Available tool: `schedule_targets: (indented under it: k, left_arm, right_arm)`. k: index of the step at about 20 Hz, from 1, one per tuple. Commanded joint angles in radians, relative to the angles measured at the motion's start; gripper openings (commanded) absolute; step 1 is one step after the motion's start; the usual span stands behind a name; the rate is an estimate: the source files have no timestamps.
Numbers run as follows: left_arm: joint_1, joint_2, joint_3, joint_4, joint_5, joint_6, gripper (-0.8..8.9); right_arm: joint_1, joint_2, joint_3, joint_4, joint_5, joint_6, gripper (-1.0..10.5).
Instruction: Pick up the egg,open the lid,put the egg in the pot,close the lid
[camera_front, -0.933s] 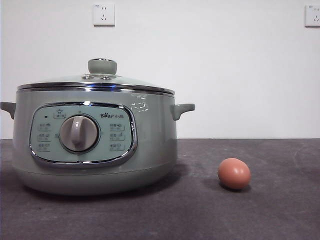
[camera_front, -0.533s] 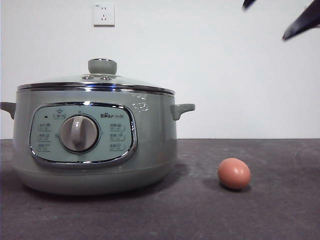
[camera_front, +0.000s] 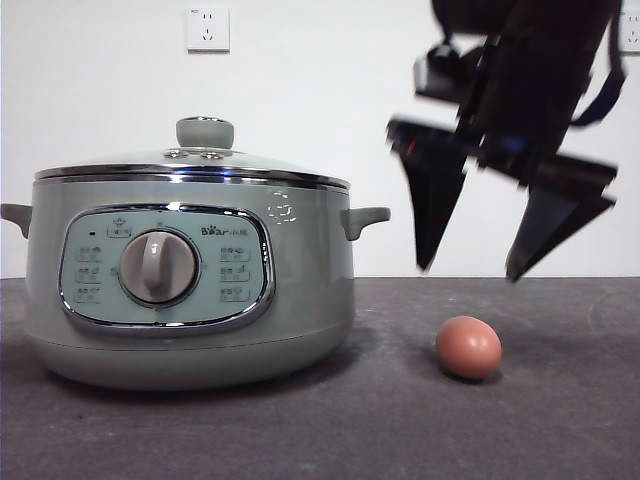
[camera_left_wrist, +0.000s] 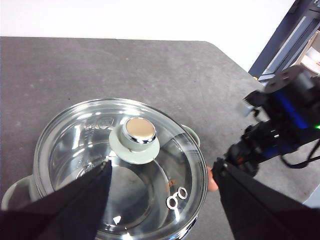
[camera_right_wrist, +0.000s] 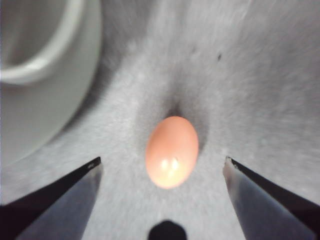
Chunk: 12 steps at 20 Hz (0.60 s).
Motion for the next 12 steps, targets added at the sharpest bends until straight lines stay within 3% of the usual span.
schedule_targets:
  k: [1, 5, 10, 12]
  left_arm:
    - [-0.003, -0.001, 0.006, 0.008, -0.001, 0.01, 3.46]
    - [-0.003, -0.001, 0.006, 0.008, -0.001, 0.01, 3.46]
    - [-0.003, -0.001, 0.006, 0.007, -0.001, 0.011, 3.46]
    - [-0.003, -0.001, 0.006, 0.007, -0.001, 0.011, 3.46]
  right_arm:
    - [0.002, 0.068, 0.0, 0.02, 0.003, 0.031, 4.0]
    - [0.002, 0.154, 0.0, 0.049, 0.002, 0.039, 3.6]
    - [0.001, 0.211, 0.0, 0.076, 0.002, 0.049, 2.2]
    - [-0.004, 0.223, 0.0, 0.075, 0.005, 0.049, 0.9]
